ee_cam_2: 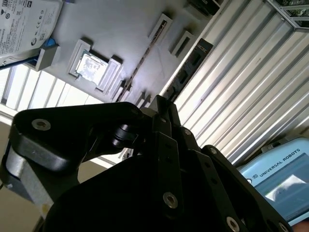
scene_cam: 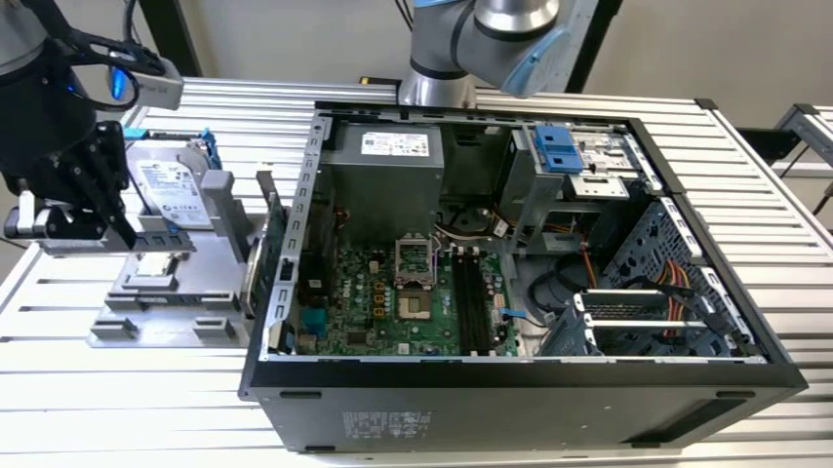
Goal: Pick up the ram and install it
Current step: 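Pick up the ram and move it above insertion slot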
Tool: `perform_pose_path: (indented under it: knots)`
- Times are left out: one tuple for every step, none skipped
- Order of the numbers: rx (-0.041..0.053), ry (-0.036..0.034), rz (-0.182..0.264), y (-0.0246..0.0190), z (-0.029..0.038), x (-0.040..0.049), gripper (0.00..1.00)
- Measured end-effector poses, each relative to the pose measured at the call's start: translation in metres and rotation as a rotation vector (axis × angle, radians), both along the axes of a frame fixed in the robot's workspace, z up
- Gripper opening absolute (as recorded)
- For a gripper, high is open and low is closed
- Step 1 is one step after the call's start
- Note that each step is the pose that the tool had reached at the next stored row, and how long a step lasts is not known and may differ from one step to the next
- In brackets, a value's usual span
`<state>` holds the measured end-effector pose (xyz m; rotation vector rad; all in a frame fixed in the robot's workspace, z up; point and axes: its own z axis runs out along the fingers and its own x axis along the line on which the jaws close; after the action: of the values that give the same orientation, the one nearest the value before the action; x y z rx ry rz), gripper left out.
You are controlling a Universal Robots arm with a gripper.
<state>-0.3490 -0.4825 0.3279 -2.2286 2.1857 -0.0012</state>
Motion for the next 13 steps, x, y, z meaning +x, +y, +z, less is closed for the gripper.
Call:
perform_pose_path:
  knots:
    - [0.0001,-0.0002,0.000,0.0001,0.0013,0.0000,0.00]
    - [0.0001,-0.0002,0.000,0.0003,0.0027,-0.0001,0.00]
    - [0.0001,-0.0002,0.000,0.0004,0.0042,-0.0001,0.00]
    - [0.0001,-0.0003,0.000,0.0005,0.0057,-0.0001,0.00]
    - [0.0000,-0.0003,0.000,0.0006,0.0072,-0.0001,0.00]
    - [0.0001,-0.0004,0.000,0.0007,0.0087,-0.0001,0.00]
    - [0.0000,-0.0004,0.000,0.0008,0.0103,-0.0001,0.00]
    - [0.0001,-0.0007,0.000,0.0008,0.0116,-0.0001,0.00]
    - [0.0000,-0.0007,0.000,0.0008,0.0130,-0.0001,0.00]
    - [0.0001,-0.0009,0.000,0.0009,0.0142,-0.0001,0.00]
    - [0.0001,-0.0009,0.000,0.0009,0.0156,-0.0001,0.00]
    - [0.0001,-0.0009,0.000,0.0009,0.0169,-0.0001,0.00]
    - [0.0000,-0.0009,0.000,0.0009,0.0183,-0.0001,0.00]
